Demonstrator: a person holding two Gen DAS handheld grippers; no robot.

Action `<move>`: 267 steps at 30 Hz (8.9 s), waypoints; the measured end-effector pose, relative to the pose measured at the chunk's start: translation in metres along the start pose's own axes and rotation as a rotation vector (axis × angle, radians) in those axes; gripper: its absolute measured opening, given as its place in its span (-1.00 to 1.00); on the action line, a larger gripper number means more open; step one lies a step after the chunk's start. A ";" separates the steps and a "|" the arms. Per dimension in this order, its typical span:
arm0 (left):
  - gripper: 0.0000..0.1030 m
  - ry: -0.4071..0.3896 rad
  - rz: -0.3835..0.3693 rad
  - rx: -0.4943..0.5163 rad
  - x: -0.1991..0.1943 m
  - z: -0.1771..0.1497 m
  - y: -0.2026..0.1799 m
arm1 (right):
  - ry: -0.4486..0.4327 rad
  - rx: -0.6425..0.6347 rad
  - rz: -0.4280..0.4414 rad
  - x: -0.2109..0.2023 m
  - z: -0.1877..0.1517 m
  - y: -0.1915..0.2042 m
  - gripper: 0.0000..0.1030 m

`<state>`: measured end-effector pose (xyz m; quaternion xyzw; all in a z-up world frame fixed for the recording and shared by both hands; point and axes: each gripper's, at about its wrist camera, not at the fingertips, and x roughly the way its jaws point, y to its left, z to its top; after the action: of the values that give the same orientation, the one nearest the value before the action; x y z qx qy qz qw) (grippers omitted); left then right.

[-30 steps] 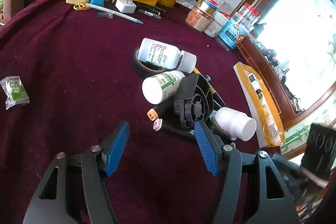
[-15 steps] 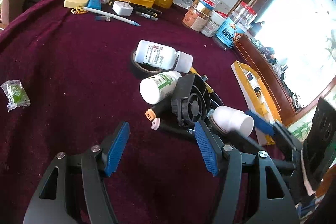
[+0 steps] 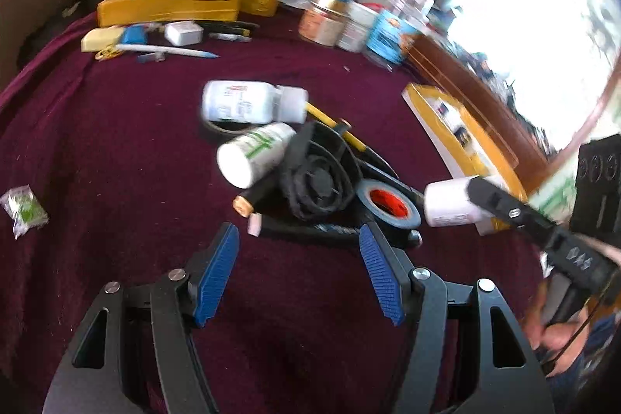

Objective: Organize rigid objects
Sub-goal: 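Grasp a black marker with the left gripper while the right holds the white bottle, then carry marker and white bottle into the tray and open both grippers, then move both grippers back over the cloth toward the remaining items, then grasp the green-label pill bottle with the left gripper while the right grasps the black tape roll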

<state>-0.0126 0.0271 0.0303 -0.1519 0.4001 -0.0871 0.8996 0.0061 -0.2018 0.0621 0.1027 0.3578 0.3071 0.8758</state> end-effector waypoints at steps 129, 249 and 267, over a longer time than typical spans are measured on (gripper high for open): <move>-0.76 0.218 -0.168 0.474 0.035 0.030 -0.177 | -0.060 0.135 -0.254 -0.098 -0.010 -0.083 -0.38; -0.39 0.181 0.170 0.225 0.050 0.052 0.011 | 0.189 0.063 -0.140 0.029 -0.016 -0.016 -0.24; -0.40 0.105 0.038 0.157 0.026 0.059 0.026 | 0.258 -0.171 -0.349 0.093 -0.013 0.027 0.10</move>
<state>0.0494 0.0559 0.0411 -0.0689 0.4413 -0.1090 0.8880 0.0361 -0.1242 0.0112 -0.0754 0.4520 0.1908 0.8681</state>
